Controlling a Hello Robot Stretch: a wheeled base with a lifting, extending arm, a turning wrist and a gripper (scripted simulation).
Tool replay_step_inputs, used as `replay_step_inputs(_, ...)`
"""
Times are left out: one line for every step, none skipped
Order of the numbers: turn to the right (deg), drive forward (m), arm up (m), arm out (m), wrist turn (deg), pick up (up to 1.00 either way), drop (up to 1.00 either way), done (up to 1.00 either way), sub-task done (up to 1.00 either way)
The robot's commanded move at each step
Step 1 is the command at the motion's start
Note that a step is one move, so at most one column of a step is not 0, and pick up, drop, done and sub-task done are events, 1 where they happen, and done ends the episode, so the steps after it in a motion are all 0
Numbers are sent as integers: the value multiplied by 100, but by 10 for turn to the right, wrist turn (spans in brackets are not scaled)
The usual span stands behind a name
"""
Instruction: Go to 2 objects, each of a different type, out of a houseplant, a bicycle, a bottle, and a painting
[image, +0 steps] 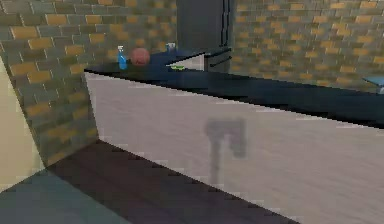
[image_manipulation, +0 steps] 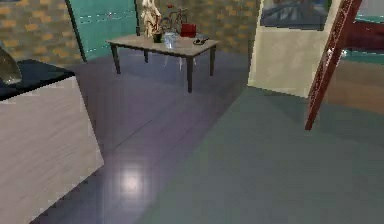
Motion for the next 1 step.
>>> replay_step_inputs(300,0,0,0,0,0,0,0,0)
